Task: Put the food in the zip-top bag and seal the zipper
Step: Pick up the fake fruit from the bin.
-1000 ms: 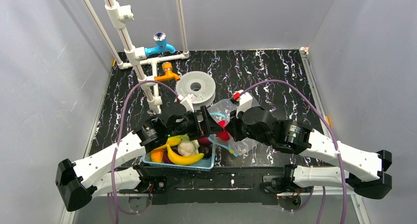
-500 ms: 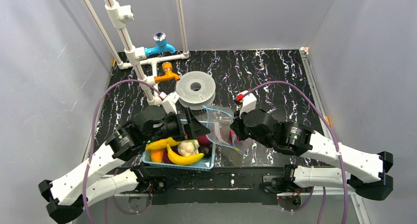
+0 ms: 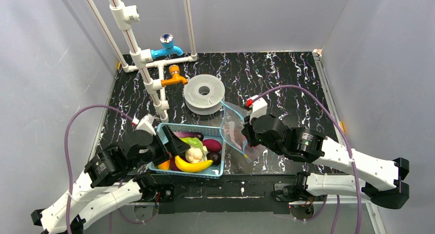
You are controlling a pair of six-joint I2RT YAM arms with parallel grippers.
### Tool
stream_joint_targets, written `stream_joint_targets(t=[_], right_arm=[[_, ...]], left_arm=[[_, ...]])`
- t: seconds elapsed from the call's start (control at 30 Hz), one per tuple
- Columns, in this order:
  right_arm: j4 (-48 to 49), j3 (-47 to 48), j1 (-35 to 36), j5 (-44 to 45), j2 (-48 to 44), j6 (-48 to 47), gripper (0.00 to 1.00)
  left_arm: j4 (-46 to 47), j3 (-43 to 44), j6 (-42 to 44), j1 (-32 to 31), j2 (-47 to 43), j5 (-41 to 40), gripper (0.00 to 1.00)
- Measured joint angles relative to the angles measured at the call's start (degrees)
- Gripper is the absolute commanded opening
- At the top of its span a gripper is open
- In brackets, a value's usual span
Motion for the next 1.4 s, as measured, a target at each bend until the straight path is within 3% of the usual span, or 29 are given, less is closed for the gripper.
stream_joint_targets(t=[0.17, 0.43, 1.1, 1.23, 1.4], right_arm=[[0.0, 0.0, 0.0, 0.0, 1.2, -0.5, 0.01], [0.0, 0.0, 0.0, 0.0, 1.6, -0.7, 0.01], [0.0, 0.0, -0.1, -0.1, 1.6, -1.0, 0.01], [0.0, 0.0, -0.1, -0.2, 1.6, -1.1, 0.01], [0.3, -0.2, -0.1, -0.2, 1.2, -1.1, 0.01]], left_arm=[[-5.5, -4.0, -4.9, 0.0, -1.3, -2.7, 0.79], [-6.4, -7.8, -7.0, 0.0, 7.8, -3.7, 0.58], [-1.1, -15.0, -9.1, 0.0, 11.0, -8.9, 0.55], [0.5, -16.2, -9.8, 0.0, 11.3, -8.9, 0.37], [0.3, -16.0, -9.7, 0.0, 10.5, -9.2, 0.32]])
